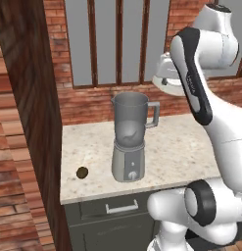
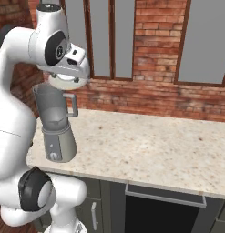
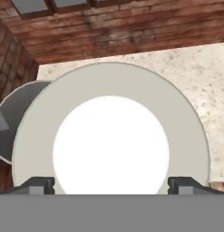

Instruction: Open the blender lid, put the kiwi in the blender, close the lid, and start the blender.

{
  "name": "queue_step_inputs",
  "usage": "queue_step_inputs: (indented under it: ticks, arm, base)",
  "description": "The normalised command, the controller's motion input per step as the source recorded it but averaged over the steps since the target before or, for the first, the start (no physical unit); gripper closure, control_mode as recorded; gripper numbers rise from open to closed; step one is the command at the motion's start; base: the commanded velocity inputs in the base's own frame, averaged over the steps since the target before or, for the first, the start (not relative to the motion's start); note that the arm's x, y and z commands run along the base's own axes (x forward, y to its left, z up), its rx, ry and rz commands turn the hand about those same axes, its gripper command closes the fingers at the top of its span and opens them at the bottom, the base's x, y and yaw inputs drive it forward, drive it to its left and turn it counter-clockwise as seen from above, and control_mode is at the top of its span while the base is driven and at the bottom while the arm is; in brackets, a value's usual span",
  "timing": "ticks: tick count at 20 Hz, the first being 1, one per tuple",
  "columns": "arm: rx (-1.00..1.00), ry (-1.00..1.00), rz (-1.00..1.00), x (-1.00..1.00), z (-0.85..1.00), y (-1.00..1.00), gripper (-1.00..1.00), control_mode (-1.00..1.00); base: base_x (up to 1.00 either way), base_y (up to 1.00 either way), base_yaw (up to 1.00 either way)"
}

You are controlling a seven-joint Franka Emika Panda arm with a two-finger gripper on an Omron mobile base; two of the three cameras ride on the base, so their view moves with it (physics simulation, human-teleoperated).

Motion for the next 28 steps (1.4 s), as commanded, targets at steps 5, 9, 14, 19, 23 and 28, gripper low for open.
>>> queue_step_inputs:
  ticks: [5,9,14,19,23,28]
  arm:
    - [0.1,0.02,-0.13,0.0,-1.0,-1.0,1.0,-1.0]
    - [0.03,0.07,-0.11,0.01,-0.99,-1.0,1.0,-1.0]
    - [-0.05,0.1,-0.13,0.28,-1.0,-1.0,1.0,-1.0]
    - [-0.12,0.2,-0.09,0.67,-0.97,-0.89,1.0,-1.0]
    - [-0.05,0.2,-0.02,0.67,-0.91,-0.57,1.0,-1.0]
    - [0.0,0.09,0.0,0.2,-0.8,-0.2,1.0,-1.0]
  base:
    - [0.0,0.0,0.0]
    - [0.0,0.0,0.0]
    - [0.0,0.0,0.0]
    - [0.0,0.0,0.0]
    - [0.0,0.0,0.0]
    - [0.0,0.0,0.0]
